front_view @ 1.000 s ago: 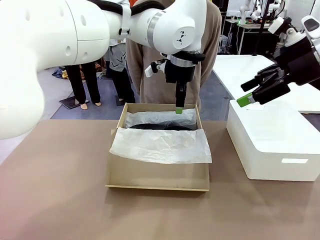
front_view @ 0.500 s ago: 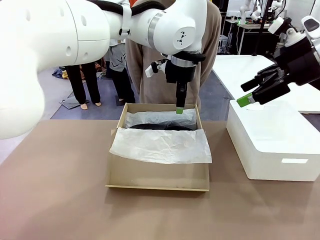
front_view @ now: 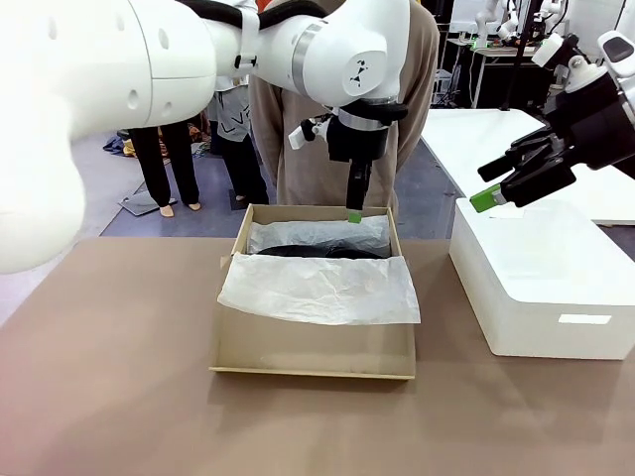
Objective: Pack the shoes into the box.
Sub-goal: Close the Shoes Box.
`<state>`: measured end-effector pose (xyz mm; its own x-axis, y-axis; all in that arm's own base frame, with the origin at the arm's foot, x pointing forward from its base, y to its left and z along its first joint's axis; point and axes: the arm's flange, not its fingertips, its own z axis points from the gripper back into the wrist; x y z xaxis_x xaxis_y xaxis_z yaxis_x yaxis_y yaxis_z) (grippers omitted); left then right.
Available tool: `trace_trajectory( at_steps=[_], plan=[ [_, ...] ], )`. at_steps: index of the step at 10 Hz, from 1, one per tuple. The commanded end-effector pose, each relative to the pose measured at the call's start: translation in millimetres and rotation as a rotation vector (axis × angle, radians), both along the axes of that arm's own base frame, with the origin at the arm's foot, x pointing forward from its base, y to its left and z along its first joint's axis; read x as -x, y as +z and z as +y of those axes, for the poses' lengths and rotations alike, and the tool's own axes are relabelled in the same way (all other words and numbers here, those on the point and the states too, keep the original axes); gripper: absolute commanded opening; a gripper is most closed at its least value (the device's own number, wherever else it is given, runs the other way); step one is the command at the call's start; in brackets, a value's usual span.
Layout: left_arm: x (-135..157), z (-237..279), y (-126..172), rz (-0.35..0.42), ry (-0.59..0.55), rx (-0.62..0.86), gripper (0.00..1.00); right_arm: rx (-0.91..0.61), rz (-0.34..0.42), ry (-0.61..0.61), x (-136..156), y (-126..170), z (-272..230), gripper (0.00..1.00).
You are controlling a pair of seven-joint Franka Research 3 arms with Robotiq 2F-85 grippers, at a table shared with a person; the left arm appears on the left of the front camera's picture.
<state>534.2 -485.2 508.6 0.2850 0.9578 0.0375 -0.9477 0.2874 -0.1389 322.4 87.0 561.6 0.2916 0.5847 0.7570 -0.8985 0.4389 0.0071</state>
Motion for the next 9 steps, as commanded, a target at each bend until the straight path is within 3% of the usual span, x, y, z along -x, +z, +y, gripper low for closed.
trace_trajectory(
  at_steps=[1, 7, 9],
  plan=[
    [12, 41, 17, -0.007, -0.206, -0.009, 0.94, -0.022, -0.017, 0.024, -4, 1, 0, 1.0],
    [34, 173, 66, 0.037, -0.925, -0.028, 0.94, -0.022, -0.017, 0.024, -4, 1, 0, 1.0],
    [45, 214, 72, 0.057, -1.099, -0.033, 0.94, -0.022, -0.017, 0.024, -4, 1, 0, 1.0]
  ],
)
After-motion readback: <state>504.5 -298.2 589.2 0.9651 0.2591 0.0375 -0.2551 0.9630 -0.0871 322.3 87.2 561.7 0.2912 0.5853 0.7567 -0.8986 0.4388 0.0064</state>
